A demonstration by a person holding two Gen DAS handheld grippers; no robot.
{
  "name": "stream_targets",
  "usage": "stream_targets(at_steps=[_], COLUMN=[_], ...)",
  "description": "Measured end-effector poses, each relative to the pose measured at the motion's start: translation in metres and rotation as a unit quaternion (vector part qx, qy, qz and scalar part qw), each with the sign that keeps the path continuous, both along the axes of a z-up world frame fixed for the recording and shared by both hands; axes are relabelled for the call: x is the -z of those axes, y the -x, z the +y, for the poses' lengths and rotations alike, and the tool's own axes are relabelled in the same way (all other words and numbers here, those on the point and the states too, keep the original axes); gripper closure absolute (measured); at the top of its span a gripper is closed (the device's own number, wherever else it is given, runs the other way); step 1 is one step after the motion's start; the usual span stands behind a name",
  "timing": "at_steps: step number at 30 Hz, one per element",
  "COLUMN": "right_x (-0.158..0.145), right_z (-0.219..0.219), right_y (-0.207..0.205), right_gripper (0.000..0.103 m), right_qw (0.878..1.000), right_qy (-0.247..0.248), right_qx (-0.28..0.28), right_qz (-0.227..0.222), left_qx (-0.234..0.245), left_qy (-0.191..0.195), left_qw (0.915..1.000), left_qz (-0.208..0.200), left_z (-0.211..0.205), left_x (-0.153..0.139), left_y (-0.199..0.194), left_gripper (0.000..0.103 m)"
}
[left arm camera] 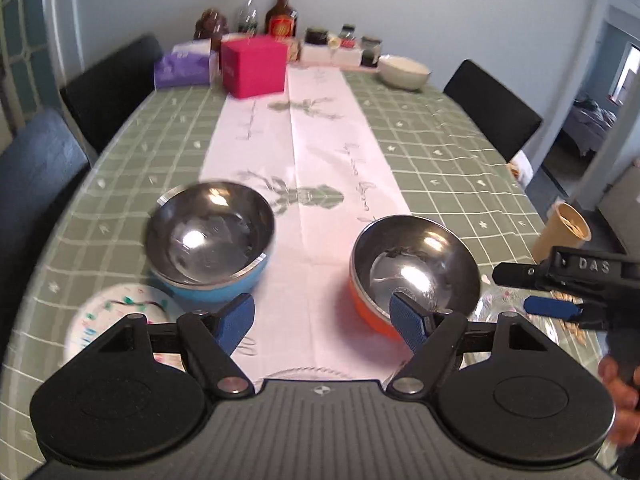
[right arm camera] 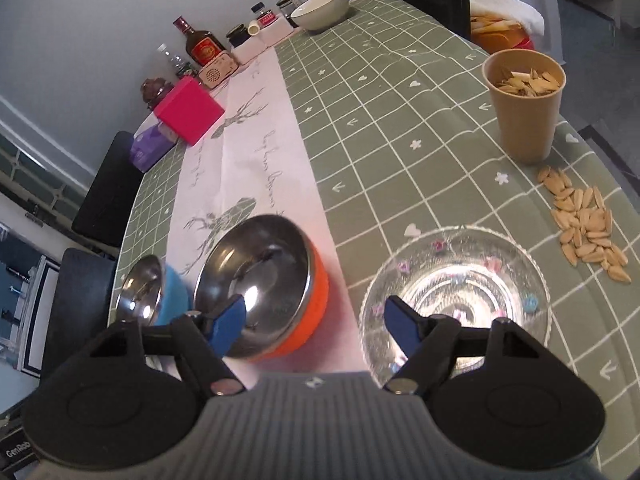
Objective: Organize plates and bowls
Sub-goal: 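Close both grippers on the orange bowl rim, then carry the orange bowl with both grippers beside the green bowl and lower it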
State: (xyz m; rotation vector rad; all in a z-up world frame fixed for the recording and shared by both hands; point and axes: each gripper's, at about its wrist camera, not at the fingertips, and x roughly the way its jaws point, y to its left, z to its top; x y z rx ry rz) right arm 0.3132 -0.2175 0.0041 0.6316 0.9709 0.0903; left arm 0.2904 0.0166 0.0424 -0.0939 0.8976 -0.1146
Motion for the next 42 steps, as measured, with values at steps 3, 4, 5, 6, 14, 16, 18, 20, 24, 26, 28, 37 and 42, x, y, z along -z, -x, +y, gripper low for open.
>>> stream_targets(at_steps=[3, 4, 5, 6, 14, 16, 18, 20, 24, 26, 28, 37, 42], right_x=[0.018, 0.022, 0.027, 0.031, 0.029, 0.027, 0.026, 0.023, 0.008, 0.002, -0.005, -0.038, -0.047], right_z=[0.0, 0.002, 0.003, 0.005, 0.021, 0.025, 0.024, 0.023, 0.022, 0.022, 0.024, 0.039, 0.054], right_y=[-0.016, -0.018, -0.02, -0.023, -0.022, -0.022, -0.021, -0.02, -0.013, -0.006, 0.004, 0.076, 0.128], right_gripper=[0.03, 0.031, 0.037, 0.042, 0.087, 0.087, 0.088, 0.089, 0.089, 0.089, 0.089, 0.089, 0.089], right_qw=[1.0, 1.0, 1.0, 0.999, 0.995, 0.995, 0.995, 0.995, 0.996, 0.996, 0.995, 0.991, 0.988], right_qy=[0.002, 0.008, 0.009, 0.008, 0.041, 0.048, 0.046, 0.043, 0.025, 0.013, 0.003, -0.055, -0.059], right_qx=[-0.011, -0.011, -0.019, -0.031, -0.076, -0.08, -0.075, -0.071, -0.07, -0.071, -0.074, -0.106, -0.137], right_qz=[-0.001, -0.005, -0.009, -0.011, -0.041, -0.047, -0.045, -0.049, -0.057, -0.059, -0.066, -0.059, -0.044], left_qx=[-0.012, -0.014, -0.015, -0.016, -0.045, -0.045, -0.043, -0.042, -0.038, -0.037, -0.032, -0.012, -0.001], left_qy=[0.01, 0.012, 0.014, 0.015, 0.058, 0.029, 0.017, 0.018, 0.022, 0.019, 0.01, -0.01, -0.017], left_qw=[0.9994, 0.9991, 0.9986, 0.9982, 0.9897, 0.9908, 0.9908, 0.9908, 0.9909, 0.9918, 0.9932, 0.9953, 0.9972], left_qz=[0.031, 0.039, 0.048, 0.056, 0.123, 0.125, 0.127, 0.128, 0.128, 0.121, 0.112, 0.095, 0.073], left_z=[-0.01, -0.014, -0.017, -0.019, -0.022, -0.029, -0.032, -0.032, -0.026, -0.022, -0.019, 0.013, 0.029], left_x=[0.024, 0.03, 0.036, 0.041, 0.057, 0.055, 0.053, 0.051, 0.039, 0.029, 0.016, -0.027, -0.032], left_y=[-0.023, -0.029, -0.034, -0.038, -0.058, -0.056, -0.053, -0.051, -0.039, -0.029, -0.019, 0.065, 0.125], left_gripper=[0.017, 0.018, 0.019, 0.02, 0.085, 0.087, 0.087, 0.087, 0.086, 0.086, 0.086, 0.087, 0.087])
